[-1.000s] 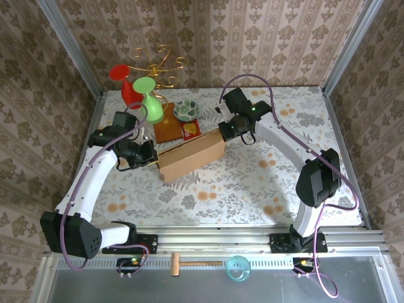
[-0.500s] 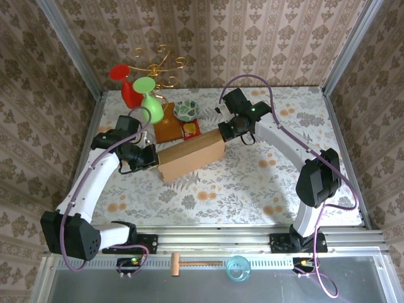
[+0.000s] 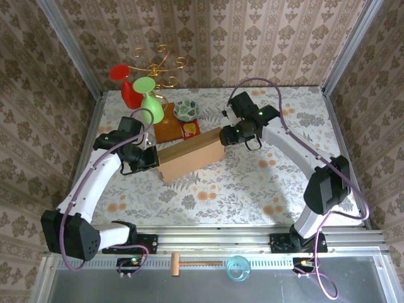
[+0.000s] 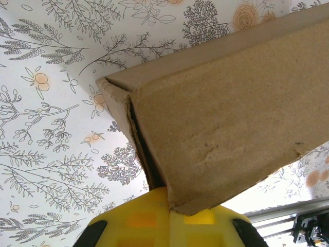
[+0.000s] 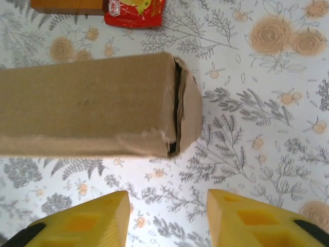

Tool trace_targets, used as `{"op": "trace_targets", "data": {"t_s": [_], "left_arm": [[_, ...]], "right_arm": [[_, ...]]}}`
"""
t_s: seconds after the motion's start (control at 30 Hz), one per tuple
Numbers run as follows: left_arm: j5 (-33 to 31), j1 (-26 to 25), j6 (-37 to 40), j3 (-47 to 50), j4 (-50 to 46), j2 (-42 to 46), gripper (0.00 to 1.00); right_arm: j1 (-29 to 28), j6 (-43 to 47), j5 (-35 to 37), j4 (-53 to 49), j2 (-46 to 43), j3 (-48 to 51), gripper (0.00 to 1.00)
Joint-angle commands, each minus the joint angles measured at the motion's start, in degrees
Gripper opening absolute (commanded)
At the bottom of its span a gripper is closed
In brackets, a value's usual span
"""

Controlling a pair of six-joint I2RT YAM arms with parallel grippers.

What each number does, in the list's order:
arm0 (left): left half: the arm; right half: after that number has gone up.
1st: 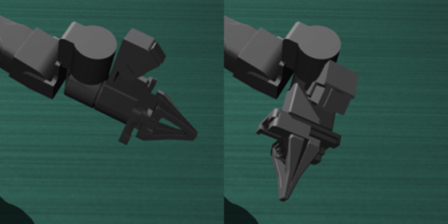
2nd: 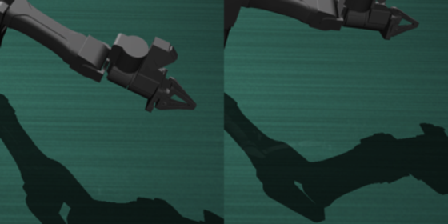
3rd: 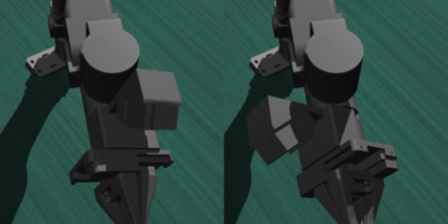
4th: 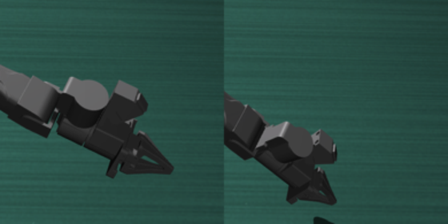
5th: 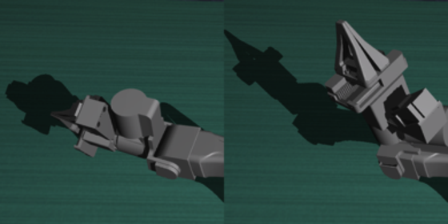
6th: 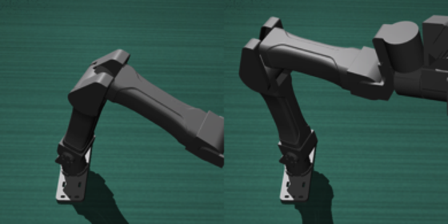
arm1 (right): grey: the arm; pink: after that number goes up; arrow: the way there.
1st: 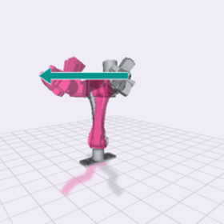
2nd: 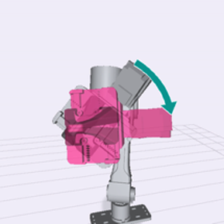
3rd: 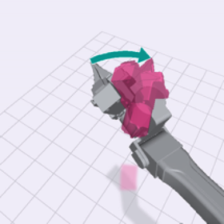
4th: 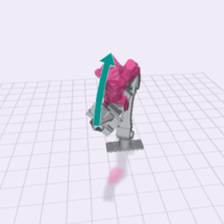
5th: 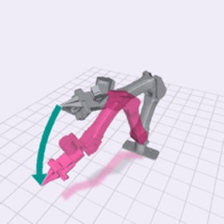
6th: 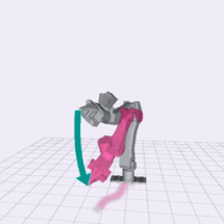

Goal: Fold the paper box

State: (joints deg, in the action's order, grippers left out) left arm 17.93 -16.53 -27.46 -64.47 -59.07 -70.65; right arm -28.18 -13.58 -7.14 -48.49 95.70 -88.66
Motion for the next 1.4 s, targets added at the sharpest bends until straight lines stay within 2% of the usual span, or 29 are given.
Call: {"op": "trace_targets", "data": {"t_s": [0.0, 0.13, 0.27, 0.37, 0.47, 0.7, 0.97, 1.3, 1.37], "left_arm": [[-1.89, -0.66, -0.72, 1.25, -1.83, -0.71, 0.00], [-2.01, -0.78, -0.83, 1.01, -1.75, -0.80, 0.00], [-2.11, -1.11, -0.87, 0.96, -1.67, -0.89, 0.00], [-2.17, -1.18, -0.90, 0.81, -1.67, -1.04, 0.00], [-2.31, -1.31, -0.91, 0.57, -1.73, -1.15, 0.00], [-2.54, -1.31, -0.93, 0.32, -1.80, -1.24, 0.00], [-2.44, -1.28, -0.67, -0.15, -1.93, -1.50, 0.00], [-2.40, -1.14, -0.96, -1.15, -2.54, -0.94, 0.00], [-1.65, -1.13, -1.92, -1.84, -2.37, -0.20, 0.10]], "right_arm": [[1.98, -9.23, -4.33, 0.62, -5.41, 2.23, 0.52], [6.10, -26.63, -9.30, 5.92, -9.92, 7.40, 0.66], [8.25, -50.82, -17.65, 22.92, -12.29, 16.75, 0.71], [7.82, -62.13, -19.42, 28.57, -11.08, 18.17, 0.72], [7.43, -68.50, -19.85, 34.20, -10.01, 19.23, 0.74], [7.31, -69.01, -23.72, 30.17, -5.43, 17.77, 0.74], [7.81, -68.81, -24.17, 33.04, -2.53, 19.35, 0.72], [8.41, -67.24, -24.66, 33.15, 0.15, 20.70, 0.55], [8.41, -66.94, -24.45, 32.87, 0.36, 20.98, 0.52]]}}
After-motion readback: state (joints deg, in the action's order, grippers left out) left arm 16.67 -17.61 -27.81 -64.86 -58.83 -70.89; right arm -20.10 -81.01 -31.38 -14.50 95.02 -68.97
